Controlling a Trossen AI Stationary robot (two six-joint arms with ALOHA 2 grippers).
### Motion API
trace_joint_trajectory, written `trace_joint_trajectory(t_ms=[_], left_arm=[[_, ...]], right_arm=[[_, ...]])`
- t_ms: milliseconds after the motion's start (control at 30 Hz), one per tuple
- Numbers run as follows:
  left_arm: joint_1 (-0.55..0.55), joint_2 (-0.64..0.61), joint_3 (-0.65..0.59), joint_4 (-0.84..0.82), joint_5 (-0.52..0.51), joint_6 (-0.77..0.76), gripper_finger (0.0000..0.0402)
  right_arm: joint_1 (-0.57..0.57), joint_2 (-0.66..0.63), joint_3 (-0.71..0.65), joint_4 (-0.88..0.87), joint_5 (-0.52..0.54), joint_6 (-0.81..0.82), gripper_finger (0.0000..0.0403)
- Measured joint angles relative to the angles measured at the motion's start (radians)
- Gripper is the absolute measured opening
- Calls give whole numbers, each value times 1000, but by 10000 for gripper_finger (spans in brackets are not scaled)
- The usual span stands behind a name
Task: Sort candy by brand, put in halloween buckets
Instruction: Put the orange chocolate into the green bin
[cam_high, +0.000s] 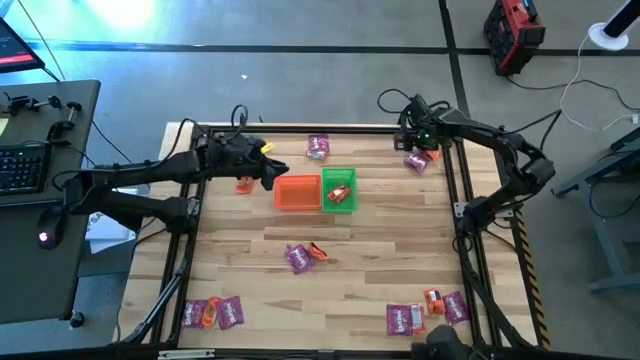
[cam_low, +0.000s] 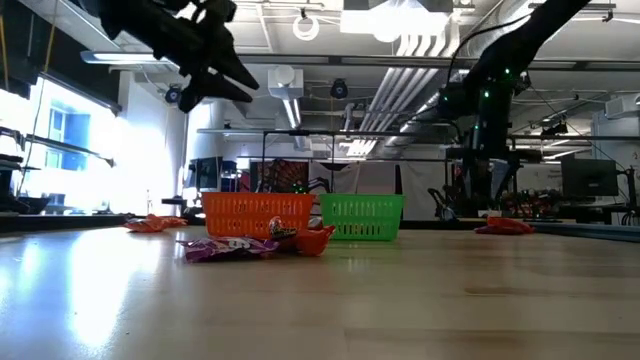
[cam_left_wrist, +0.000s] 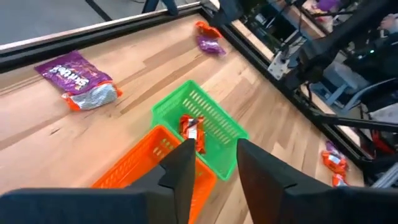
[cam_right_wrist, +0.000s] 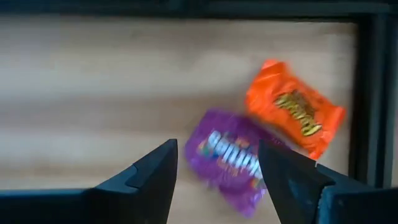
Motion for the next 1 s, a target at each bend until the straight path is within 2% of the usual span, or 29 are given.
trace_joint_trajectory(t_ms=[233,367,633,733,1000], left_arm=[[0,37,0,0,1,2,141],[0,41,0,-1,-2,8,143],[7,41,0,0,-41,26,143],[21,41,0,0,-44,26,143],[72,41,0,0,-46,51,143]], right_arm=[[-65,98,0,28,53,141,216],[-73,155,0,53,46,143,216],[-57,220,25,45,151,158,207],[-51,227,26,43,178,167,177],[-25,264,27,38,272,190,59]])
